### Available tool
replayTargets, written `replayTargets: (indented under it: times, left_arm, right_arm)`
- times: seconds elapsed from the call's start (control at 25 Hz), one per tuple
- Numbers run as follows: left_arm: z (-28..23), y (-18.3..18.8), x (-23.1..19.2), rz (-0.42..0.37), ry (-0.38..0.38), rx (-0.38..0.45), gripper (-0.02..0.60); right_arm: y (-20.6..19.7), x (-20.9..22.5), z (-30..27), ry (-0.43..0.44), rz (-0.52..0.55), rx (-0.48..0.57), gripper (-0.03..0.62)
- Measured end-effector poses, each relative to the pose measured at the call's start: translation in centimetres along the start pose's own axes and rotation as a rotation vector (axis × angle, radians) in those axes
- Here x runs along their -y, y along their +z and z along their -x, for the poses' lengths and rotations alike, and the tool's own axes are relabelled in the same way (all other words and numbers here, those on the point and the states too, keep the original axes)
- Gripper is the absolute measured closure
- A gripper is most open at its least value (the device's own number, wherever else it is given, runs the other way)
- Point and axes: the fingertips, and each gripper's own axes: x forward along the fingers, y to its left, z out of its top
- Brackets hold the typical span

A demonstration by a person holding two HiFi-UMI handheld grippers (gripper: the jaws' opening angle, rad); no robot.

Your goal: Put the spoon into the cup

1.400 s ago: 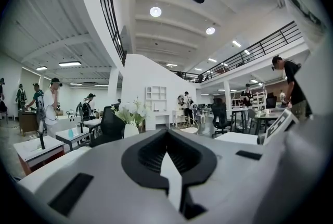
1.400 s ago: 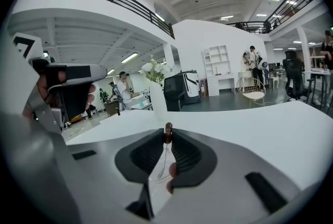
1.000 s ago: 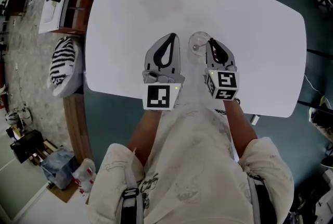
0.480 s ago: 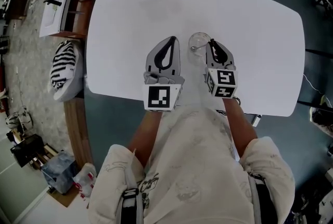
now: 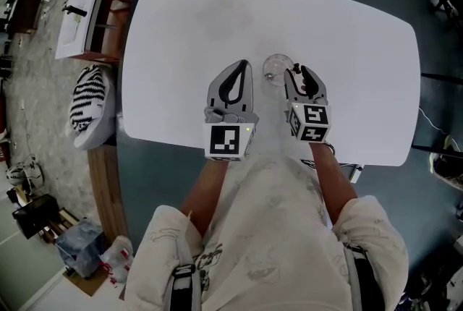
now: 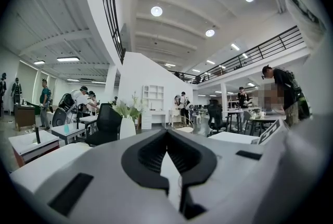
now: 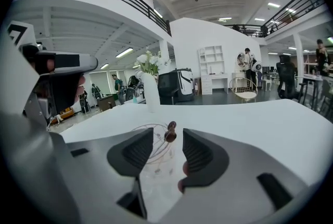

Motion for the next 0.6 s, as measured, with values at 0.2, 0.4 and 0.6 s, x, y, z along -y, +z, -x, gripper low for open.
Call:
replayTargets:
  times: [0.2, 0.4, 0.6]
  left_arm:
    - [0.2, -0.2, -0.1, 0.002, -0.001, 0.005, 0.578]
    - [0.2, 0.1, -0.1, 0.002, -0.001, 0.015, 0.578]
    - [0.1, 0.7, -0.2, -0.010, 0.004, 0.026, 0.578]
  right_arm:
    - [0.5, 0.1, 0.4, 0.000, 0.001, 0.023, 0.410]
    - [2.3, 0.4, 1.2, 0.000, -0.002, 0.069, 0.384]
    - [4.7, 1.1, 2.6, -0.012, -0.017, 0.139, 0.382]
